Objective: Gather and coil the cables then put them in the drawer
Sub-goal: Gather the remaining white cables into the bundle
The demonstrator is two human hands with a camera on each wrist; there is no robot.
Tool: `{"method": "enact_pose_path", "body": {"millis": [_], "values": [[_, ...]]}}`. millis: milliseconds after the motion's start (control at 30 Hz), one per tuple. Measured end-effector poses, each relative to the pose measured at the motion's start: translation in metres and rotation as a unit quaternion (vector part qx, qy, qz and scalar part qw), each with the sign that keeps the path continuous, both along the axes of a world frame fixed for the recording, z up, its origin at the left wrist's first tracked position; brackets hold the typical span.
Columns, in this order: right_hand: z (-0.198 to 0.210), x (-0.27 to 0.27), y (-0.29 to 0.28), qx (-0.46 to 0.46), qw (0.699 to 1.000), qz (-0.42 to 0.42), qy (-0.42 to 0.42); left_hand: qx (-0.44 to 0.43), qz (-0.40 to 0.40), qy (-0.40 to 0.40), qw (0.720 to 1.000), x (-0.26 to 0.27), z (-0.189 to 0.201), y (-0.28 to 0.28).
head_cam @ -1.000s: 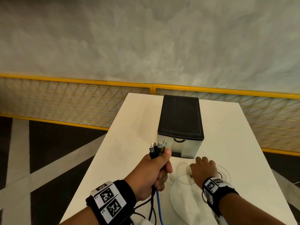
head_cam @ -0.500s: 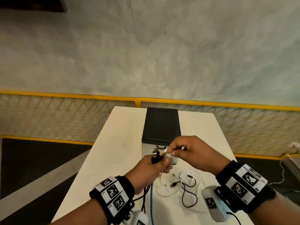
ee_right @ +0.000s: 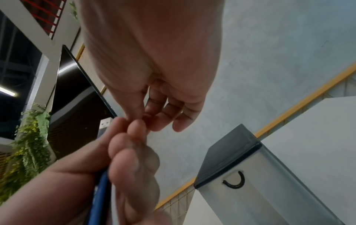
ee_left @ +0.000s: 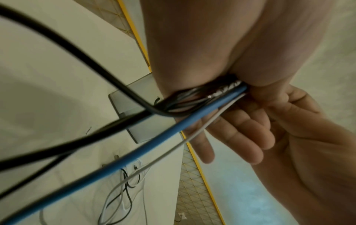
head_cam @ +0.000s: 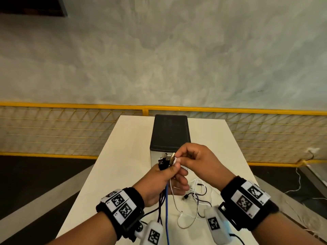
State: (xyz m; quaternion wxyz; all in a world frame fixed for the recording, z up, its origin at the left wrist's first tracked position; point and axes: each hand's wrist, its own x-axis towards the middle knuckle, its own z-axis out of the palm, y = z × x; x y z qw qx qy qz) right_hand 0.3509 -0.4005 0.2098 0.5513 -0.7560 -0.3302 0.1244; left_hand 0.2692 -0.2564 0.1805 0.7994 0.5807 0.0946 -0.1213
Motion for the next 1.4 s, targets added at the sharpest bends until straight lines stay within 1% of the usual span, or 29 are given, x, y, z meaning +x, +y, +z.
{"method": "enact_pose_path", "body": {"millis": [33,100,133,167,200,233,267,300,333,367,433,500,567,633,700,767,800,833,900,933,967,1033,1067,1133,1233,1267,1333,1400], "values": [[-0.002,-0.001,-0.001,0.006,1.0,-0.007,0.008,-0.001,0.015,0.001,1.0,0.001,0.0,-0.001],[-0.009,-0.004,-0.004,0.012,0.997,-0.061,0.046,0.003,0.057,0.0,0.998,0.003,0.0,0.0],[-0.016,-0.006,-0.008,0.0,0.992,-0.089,0.085,0.004,0.08,-0.002,0.997,0.005,0.001,0.002],[-0.024,-0.01,-0.01,-0.029,0.983,-0.1,0.149,0.003,0.099,-0.004,0.995,0.006,0.0,0.004],[-0.033,-0.017,-0.013,-0.071,0.965,-0.088,0.236,-0.001,0.112,-0.006,0.994,0.007,0.0,0.006],[-0.044,-0.026,-0.013,-0.118,0.936,-0.058,0.328,-0.008,0.12,-0.008,0.993,0.007,-0.001,0.007],[-0.055,-0.036,-0.012,-0.153,0.9,-0.025,0.408,-0.016,0.123,-0.008,0.992,0.006,-0.001,0.007],[-0.068,-0.045,-0.011,-0.161,0.865,-0.002,0.476,-0.025,0.122,-0.006,0.992,0.005,-0.001,0.005],[-0.079,-0.05,-0.006,-0.148,0.834,0.008,0.531,-0.03,0.12,-0.004,0.992,0.003,-0.001,0.004],[-0.088,-0.054,-0.001,-0.117,0.811,0.002,0.574,-0.032,0.117,0.0,0.993,0.001,-0.001,0.003],[-0.096,-0.049,0.007,-0.008,0.784,-0.033,0.62,-0.026,0.109,0.02,0.993,-0.003,-0.003,0.0],[-0.09,-0.033,0.012,0.106,0.769,-0.093,0.623,0.0,0.095,0.056,0.994,-0.011,-0.012,0.0],[-0.078,-0.013,0.009,0.164,0.767,-0.142,0.604,0.035,0.072,0.113,0.99,-0.023,-0.029,0.004],[-0.065,0.005,0.005,0.193,0.765,-0.169,0.591,0.061,0.028,0.195,0.978,-0.04,-0.049,0.009],[-0.058,0.013,0.003,0.207,0.76,-0.189,0.587,0.091,-0.026,0.274,0.957,-0.058,-0.064,0.015],[-0.058,0.014,0.001,0.217,0.756,-0.21,0.58,0.133,-0.059,0.303,0.942,-0.068,-0.07,0.019],[-0.06,0.012,0.001,0.219,0.757,-0.218,0.576,0.146,-0.046,0.289,0.945,-0.068,-0.068,0.02],[-0.064,0.008,0.002,0.215,0.76,-0.22,0.572,0.147,-0.01,0.254,0.956,-0.065,-0.065,0.021],[-0.073,-0.004,0.005,0.187,0.777,-0.207,0.564,0.126,0.094,0.153,0.976,-0.05,-0.051,0.018],[-0.076,-0.011,0.008,0.171,0.787,-0.194,0.561,0.126,0.133,0.106,0.977,-0.04,-0.043,0.015],[-0.079,-0.018,0.012,0.159,0.794,-0.177,0.559,0.134,0.153,0.071,0.976,-0.031,-0.035,0.011],[-0.08,-0.03,0.02,0.153,0.803,-0.138,0.559,0.167,0.149,0.022,0.974,-0.018,-0.027,0.0],[-0.08,-0.035,0.023,0.162,0.801,-0.124,0.563,0.186,0.137,0.006,0.973,-0.014,-0.025,-0.006],[-0.079,-0.041,0.026,0.196,0.783,-0.106,0.581,0.218,0.126,-0.019,0.968,-0.012,-0.03,-0.012],[-0.076,-0.043,0.023,0.233,0.753,-0.096,0.608,0.234,0.121,-0.031,0.964,-0.015,-0.043,-0.014],[-0.077,-0.043,0.022,0.227,0.751,-0.092,0.613,0.238,0.126,-0.031,0.963,-0.016,-0.044,-0.014],[-0.075,-0.043,0.024,0.181,0.764,-0.078,0.614,0.216,0.125,-0.023,0.968,-0.018,-0.043,-0.01],[-0.072,-0.037,0.024,0.141,0.774,-0.077,0.612,0.199,0.092,-0.011,0.976,-0.025,-0.039,-0.004]]}}
